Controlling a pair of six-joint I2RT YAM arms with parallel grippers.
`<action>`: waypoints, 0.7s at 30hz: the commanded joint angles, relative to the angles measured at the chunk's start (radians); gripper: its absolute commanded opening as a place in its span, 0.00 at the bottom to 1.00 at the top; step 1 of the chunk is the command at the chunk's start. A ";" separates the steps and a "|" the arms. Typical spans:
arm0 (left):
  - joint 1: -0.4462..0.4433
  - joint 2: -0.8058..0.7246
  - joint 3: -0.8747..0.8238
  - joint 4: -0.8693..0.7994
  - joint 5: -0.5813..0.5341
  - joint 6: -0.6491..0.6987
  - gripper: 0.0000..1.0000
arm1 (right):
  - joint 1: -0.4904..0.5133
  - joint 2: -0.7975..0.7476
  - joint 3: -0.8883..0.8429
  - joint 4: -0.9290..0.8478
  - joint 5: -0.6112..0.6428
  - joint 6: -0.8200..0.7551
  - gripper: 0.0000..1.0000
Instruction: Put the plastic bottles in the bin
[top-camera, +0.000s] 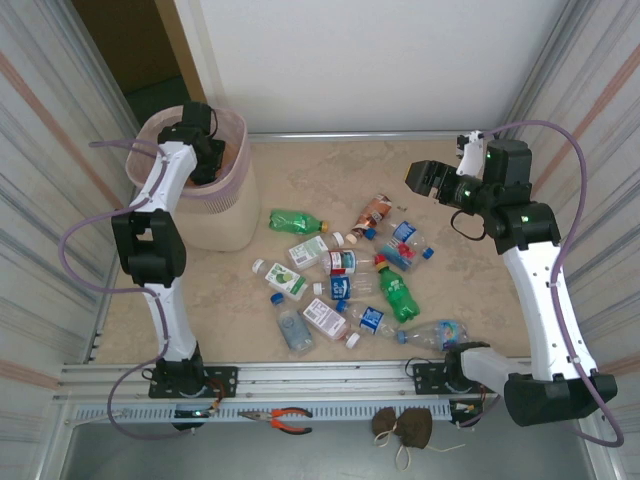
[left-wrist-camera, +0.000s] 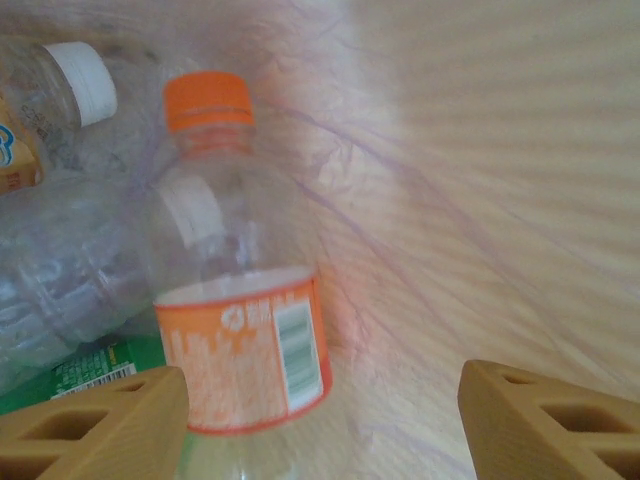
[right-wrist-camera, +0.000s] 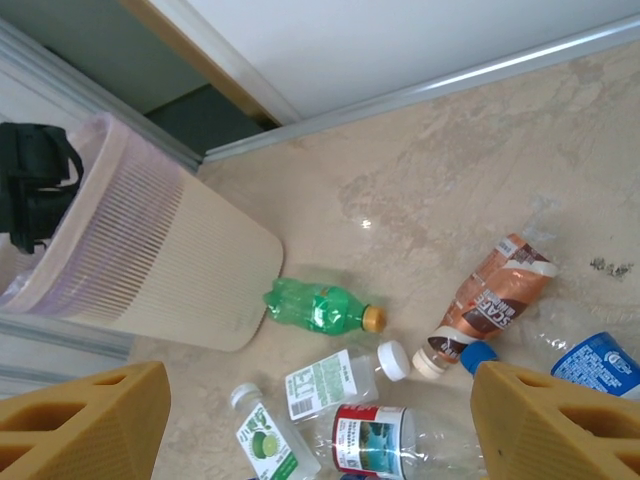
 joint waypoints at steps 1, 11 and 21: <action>0.003 -0.048 0.022 -0.003 0.012 -0.032 0.72 | -0.007 0.016 -0.014 -0.020 0.002 0.007 0.77; 0.001 -0.124 0.053 -0.004 0.010 -0.028 0.74 | -0.006 0.088 -0.031 -0.012 0.022 0.017 0.77; 0.003 -0.251 0.041 0.043 0.031 0.064 0.74 | -0.008 0.272 -0.040 0.061 0.042 0.059 0.81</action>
